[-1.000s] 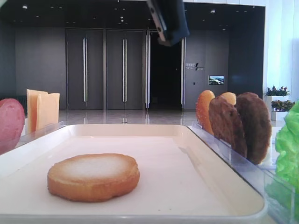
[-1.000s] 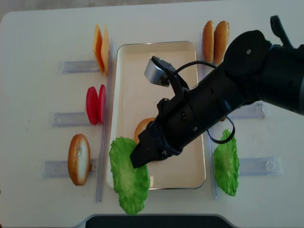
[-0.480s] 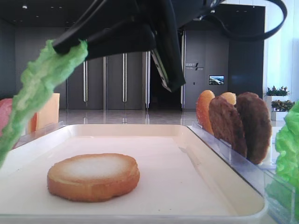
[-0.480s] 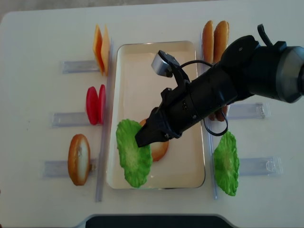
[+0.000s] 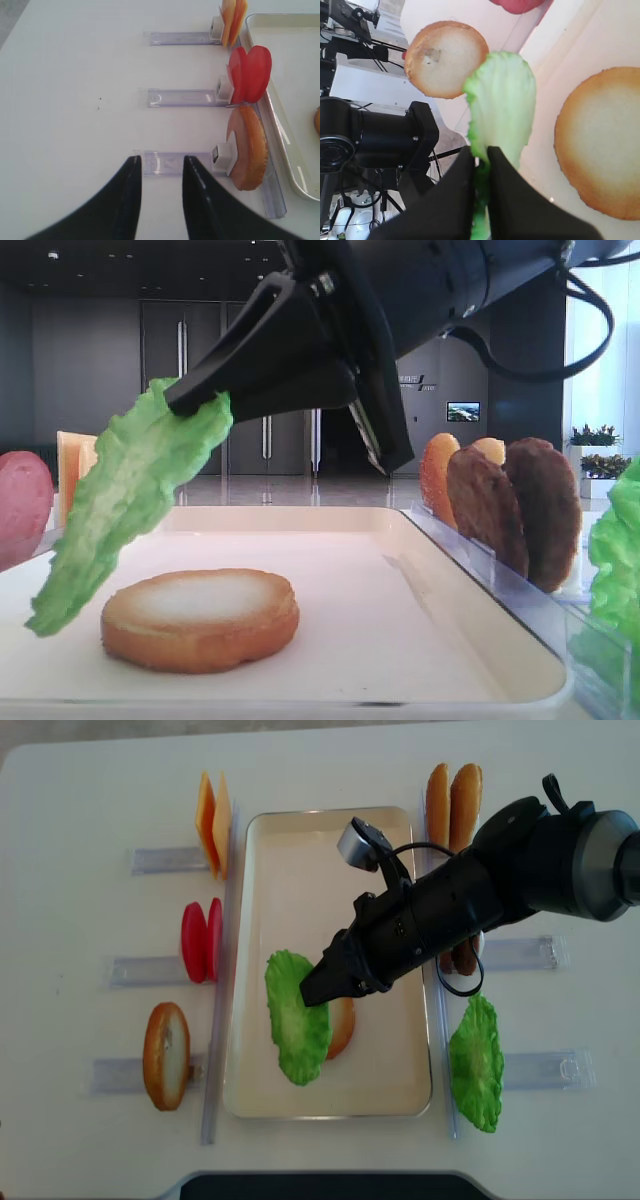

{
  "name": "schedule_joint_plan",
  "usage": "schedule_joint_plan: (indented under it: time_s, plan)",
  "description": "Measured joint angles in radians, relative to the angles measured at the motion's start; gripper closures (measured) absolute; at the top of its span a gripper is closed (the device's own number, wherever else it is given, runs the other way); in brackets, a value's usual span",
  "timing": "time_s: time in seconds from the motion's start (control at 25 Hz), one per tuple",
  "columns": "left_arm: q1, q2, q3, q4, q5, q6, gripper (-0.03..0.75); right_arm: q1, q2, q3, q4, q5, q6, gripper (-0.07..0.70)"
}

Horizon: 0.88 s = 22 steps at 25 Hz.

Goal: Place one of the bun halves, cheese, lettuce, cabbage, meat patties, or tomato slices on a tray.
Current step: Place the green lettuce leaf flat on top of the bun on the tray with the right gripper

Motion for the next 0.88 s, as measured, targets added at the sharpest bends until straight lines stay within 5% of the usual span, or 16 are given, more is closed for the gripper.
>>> schedule_joint_plan:
  time_s: [0.88]
  plan:
    - [0.000,0.000,0.000,0.000,0.000,0.000,0.496,-0.040,0.037,-0.001,0.006,-0.033,-0.075,0.569]
